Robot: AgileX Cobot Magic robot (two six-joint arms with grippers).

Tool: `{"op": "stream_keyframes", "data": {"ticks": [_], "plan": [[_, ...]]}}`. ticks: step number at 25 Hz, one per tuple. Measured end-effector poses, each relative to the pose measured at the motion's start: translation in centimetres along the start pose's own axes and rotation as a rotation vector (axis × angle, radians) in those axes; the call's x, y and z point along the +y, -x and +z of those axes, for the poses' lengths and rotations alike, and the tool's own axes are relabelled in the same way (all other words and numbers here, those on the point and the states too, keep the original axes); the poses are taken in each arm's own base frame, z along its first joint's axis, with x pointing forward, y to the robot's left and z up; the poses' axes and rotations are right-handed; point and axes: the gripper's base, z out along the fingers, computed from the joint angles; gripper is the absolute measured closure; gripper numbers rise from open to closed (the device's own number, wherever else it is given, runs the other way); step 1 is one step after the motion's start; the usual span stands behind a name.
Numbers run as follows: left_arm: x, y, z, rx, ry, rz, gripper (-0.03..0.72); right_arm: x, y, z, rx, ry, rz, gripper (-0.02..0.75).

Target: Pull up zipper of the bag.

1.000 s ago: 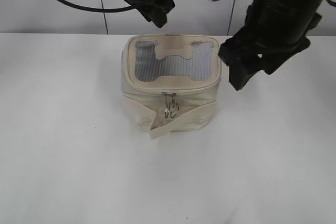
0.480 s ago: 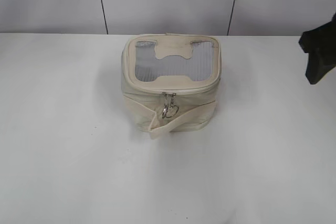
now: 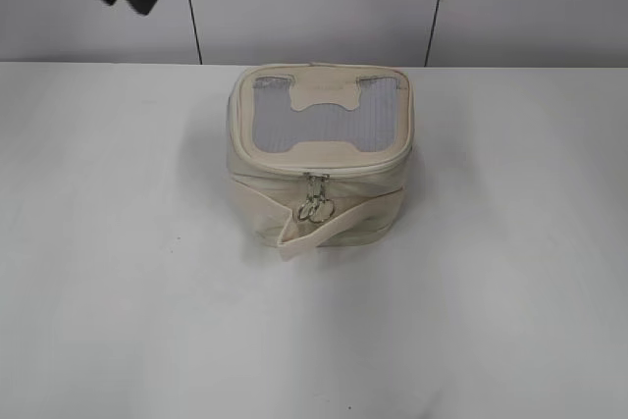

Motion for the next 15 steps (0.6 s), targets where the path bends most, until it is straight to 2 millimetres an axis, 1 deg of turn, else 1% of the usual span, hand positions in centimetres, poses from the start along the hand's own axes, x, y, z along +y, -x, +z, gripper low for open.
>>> {"op": "stream_keyframes", "data": {"ticks": [2, 3, 5, 6, 8, 9, 11, 12, 13, 15], "plan": [[0.4, -2.7, -0.9, 0.026, 0.016, -0.017, 0.414, -0.3, -1.5, -0.4, -0.012, -0.002, 0.011, 0.214], [0.7, -4.0, -1.8, 0.021, 0.019, -0.028, 0.414, -0.4, -2.2, -0.7, -0.028, -0.001, 0.015, 0.214], [1.1, -7.0, -2.7, 0.037, 0.023, -0.035, 0.414, -0.7, -3.8, -1.2, -0.056, 0.000, 0.018, 0.214], [1.3, -8.4, -3.6, 0.028, 0.021, -0.039, 0.414, -0.9, -4.5, -1.5, -0.067, 0.002, 0.020, 0.214], [1.6, -11.7, -4.8, 0.018, 0.015, -0.043, 0.414, -1.1, -6.2, -2.0, -0.097, 0.007, 0.022, 0.214], [1.7, -13.2, -5.0, 0.017, 0.012, -0.045, 0.414, -1.3, -6.9, -2.1, -0.107, 0.009, 0.023, 0.214], [2.1, -16.3, -6.4, -0.049, -0.001, -0.055, 0.414, -1.5, -8.6, -2.6, -0.148, 0.014, 0.025, 0.214], [2.1, -16.3, -6.4, -0.049, -0.001, -0.055, 0.414, -1.7, -9.5, -2.8, -0.168, 0.017, 0.023, 0.214], [2.2, -19.0, -7.1, -0.124, -0.017, -0.065, 0.414, -1.8, -10.3, -2.9, -0.187, 0.018, 0.019, 0.214], [2.6, -22.3, -8.4, -0.238, -0.032, -0.082, 0.413, -2.2, -12.3, -3.3, -0.249, 0.024, -0.002, 0.214]]}}
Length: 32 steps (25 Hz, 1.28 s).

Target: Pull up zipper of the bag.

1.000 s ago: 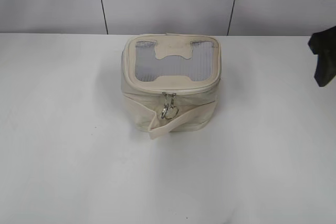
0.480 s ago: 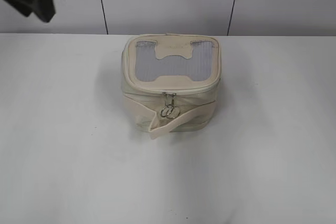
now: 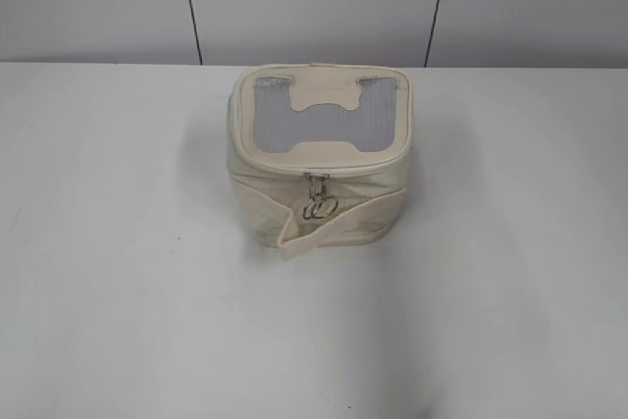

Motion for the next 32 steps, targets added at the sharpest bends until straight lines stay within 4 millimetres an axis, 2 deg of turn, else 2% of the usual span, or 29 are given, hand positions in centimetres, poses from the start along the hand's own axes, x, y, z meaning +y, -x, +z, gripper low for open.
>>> {"op": "stream_keyframes", "data": {"ticks": [3, 7, 11, 16, 20, 23, 32], "plan": [[0.4, -3.8, -1.0, -0.090, -0.016, -0.014, 0.413, -0.4, -2.3, -0.8, -0.075, 0.006, -0.033, 0.214], [0.4, -8.7, -1.3, -0.179, -0.078, -0.053, 0.413, -0.9, -5.3, -1.5, -0.191, 0.018, -0.039, 0.214], [0.3, -11.5, -2.2, -0.328, -0.152, -0.079, 0.413, -1.2, -7.1, -2.8, -0.325, 0.029, -0.050, 0.214], [0.6, -13.0, -3.4, -0.453, -0.160, -0.050, 0.413, -1.4, -9.0, -4.1, -0.466, 0.053, -0.067, 0.214], [0.5, -13.2, -3.5, -0.473, -0.157, 0.021, 0.413, -1.1, -9.9, -4.6, -0.523, 0.094, -0.133, 0.214], [0.4, -13.2, -3.5, -0.474, -0.158, 0.038, 0.413, -0.6, -10.0, -4.6, -0.530, 0.129, -0.184, 0.214], [0.4, -13.2, -3.5, -0.474, -0.162, 0.040, 0.413, -0.5, -9.7, -4.1, -0.553, 0.141, -0.193, 0.214]]}}
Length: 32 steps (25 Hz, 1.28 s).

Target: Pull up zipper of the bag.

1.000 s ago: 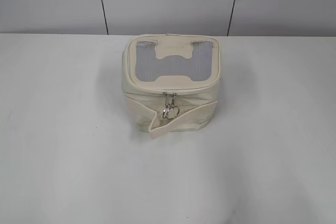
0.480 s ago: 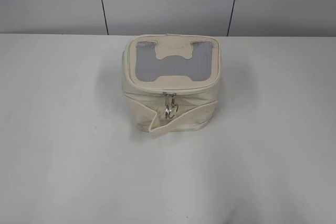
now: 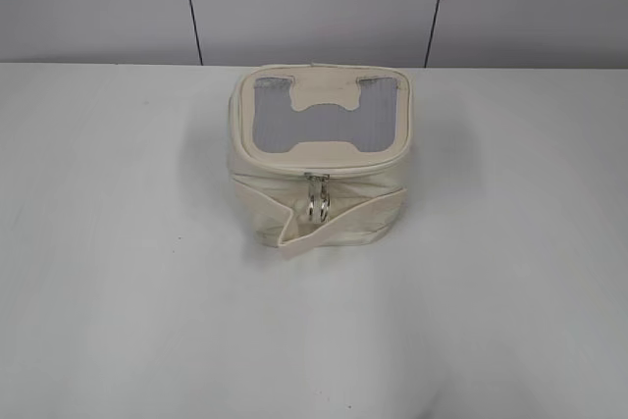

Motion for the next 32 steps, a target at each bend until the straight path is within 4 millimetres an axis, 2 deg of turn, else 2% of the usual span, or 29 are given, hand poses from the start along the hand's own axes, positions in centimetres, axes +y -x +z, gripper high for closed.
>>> {"op": "stream_keyframes", "data": {"ticks": [9, 15, 19, 26, 32], "plan": [[-0.03, 0.00, 0.00, 0.000, -0.004, -0.002, 0.413, 0.03, -0.01, 0.03, 0.000, 0.003, 0.001, 0.214], [-0.04, 0.00, 0.00, 0.000, 0.001, -0.003, 0.441, 0.03, 0.00, 0.03, -0.001, 0.003, 0.000, 0.214], [-0.18, 0.00, -0.03, 0.002, 0.118, -0.055, 0.445, 0.02, 0.01, 0.04, -0.001, -0.028, 0.019, 0.214], [-0.51, 0.02, -0.03, 0.007, 0.399, -0.181, 0.447, 0.09, -0.17, -0.31, -0.030, -0.184, 0.099, 0.214], [-0.57, 0.04, -0.02, 0.007, 0.452, -0.205, 0.447, 0.20, -0.37, -0.64, -0.055, -0.185, 0.093, 0.214]]}}
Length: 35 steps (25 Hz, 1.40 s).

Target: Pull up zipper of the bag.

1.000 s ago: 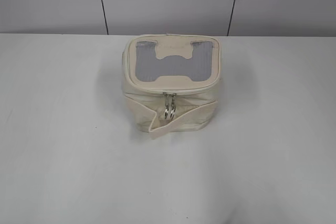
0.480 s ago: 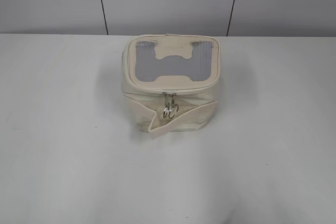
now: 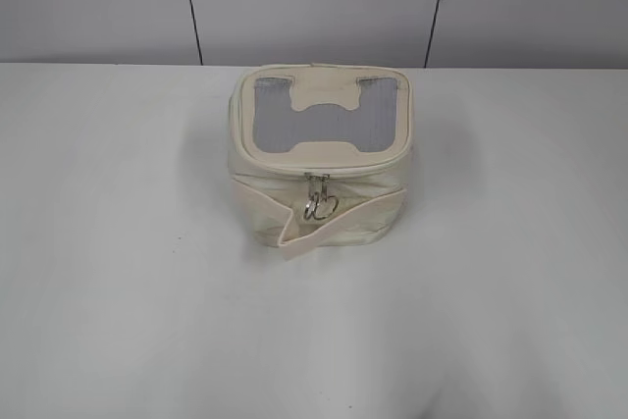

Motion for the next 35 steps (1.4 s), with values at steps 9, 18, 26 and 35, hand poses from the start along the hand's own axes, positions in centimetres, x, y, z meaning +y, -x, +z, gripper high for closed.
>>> {"op": "stream_keyframes", "data": {"ticks": [9, 18, 26, 35], "plan": [[0.02, 0.02, 0.01, -0.003, -0.019, 0.008, 0.450, -0.01, -0.01, -0.01, -0.001, 0.024, -0.012, 0.214], [0.02, 0.02, 0.01, -0.003, -0.022, 0.010, 0.450, -0.03, -0.02, -0.03, -0.002, 0.053, -0.026, 0.214], [0.02, 0.02, 0.01, -0.003, -0.022, 0.010, 0.450, -0.03, -0.01, -0.03, -0.002, 0.053, -0.026, 0.214], [0.02, 0.03, 0.01, -0.003, -0.022, 0.010, 0.448, -0.03, -0.01, -0.03, -0.002, 0.053, -0.026, 0.214]]}}
